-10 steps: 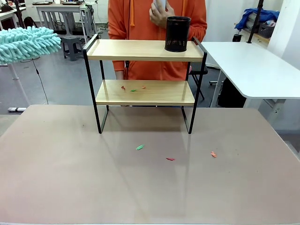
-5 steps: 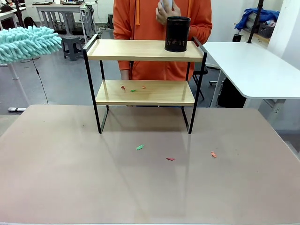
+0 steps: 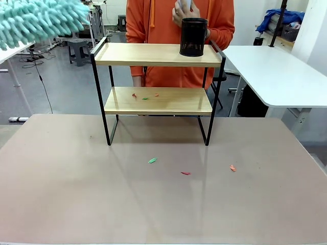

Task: Clean the shelf.
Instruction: Clean the remaining tier of the Shelf with the Duster once objects are removed.

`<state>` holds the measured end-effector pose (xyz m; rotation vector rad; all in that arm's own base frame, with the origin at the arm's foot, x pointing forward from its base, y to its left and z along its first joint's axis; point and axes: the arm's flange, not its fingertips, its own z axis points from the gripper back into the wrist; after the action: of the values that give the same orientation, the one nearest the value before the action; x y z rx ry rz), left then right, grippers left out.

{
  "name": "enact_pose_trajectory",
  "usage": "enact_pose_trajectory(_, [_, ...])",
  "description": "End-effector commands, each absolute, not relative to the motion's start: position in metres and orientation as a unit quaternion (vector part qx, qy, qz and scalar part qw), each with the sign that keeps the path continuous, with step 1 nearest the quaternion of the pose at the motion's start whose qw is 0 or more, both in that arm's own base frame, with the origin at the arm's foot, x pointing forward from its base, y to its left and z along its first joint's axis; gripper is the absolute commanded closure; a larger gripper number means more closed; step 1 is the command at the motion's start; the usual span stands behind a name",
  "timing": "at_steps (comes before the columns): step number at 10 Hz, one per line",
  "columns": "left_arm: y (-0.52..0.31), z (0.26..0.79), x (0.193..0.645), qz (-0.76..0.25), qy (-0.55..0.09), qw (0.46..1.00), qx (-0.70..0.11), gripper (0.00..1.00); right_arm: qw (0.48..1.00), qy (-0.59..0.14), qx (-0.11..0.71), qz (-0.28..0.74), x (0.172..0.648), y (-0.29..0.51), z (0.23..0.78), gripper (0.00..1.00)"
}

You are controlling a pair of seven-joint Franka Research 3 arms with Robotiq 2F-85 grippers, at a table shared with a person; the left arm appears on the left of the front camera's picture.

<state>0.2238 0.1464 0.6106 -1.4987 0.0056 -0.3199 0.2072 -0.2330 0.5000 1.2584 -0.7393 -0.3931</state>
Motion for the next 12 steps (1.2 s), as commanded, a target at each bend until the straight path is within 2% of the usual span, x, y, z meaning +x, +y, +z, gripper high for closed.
enact_pose_trajectory(1, [0.140, 0.613, 0.196, -0.193, 0.047, 0.746, -0.635, 0.88, 0.722, -0.350, 0.572, -0.169, 0.210, -0.234, 0.501, 0.00])
enact_pose_trajectory(3, [0.084, 0.599, 0.187, -0.215, 0.044, 0.768, -0.601, 0.88, 0.722, -0.350, 0.572, -0.169, 0.210, -0.234, 0.501, 0.00])
enact_pose_trajectory(5, [0.034, 0.571, 0.192, -0.202, 0.031, 0.818, -0.537, 0.88, 0.722, -0.350, 0.572, -0.169, 0.210, -0.234, 0.501, 0.00])
enact_pose_trajectory(7, [0.002, 0.532, 0.218, -0.193, 0.016, 0.855, -0.482, 0.88, 0.722, -0.350, 0.572, -0.169, 0.210, -0.234, 0.501, 0.00])
enact_pose_trajectory(9, [-0.011, 0.519, 0.233, -0.185, -0.069, 0.860, -0.471, 0.88, 0.722, -0.350, 0.572, -0.169, 0.210, -0.234, 0.501, 0.00])
enact_pose_trajectory(10, [0.000, 0.528, 0.222, -0.195, 0.019, 0.857, -0.476, 0.88, 0.722, -0.350, 0.572, -0.169, 0.210, -0.234, 0.501, 0.00])
enact_pose_trajectory(12, [0.000, 0.528, 0.222, -0.195, 0.019, 0.857, -0.476, 0.88, 0.722, -0.350, 0.572, -0.169, 0.210, -0.234, 0.501, 0.00])
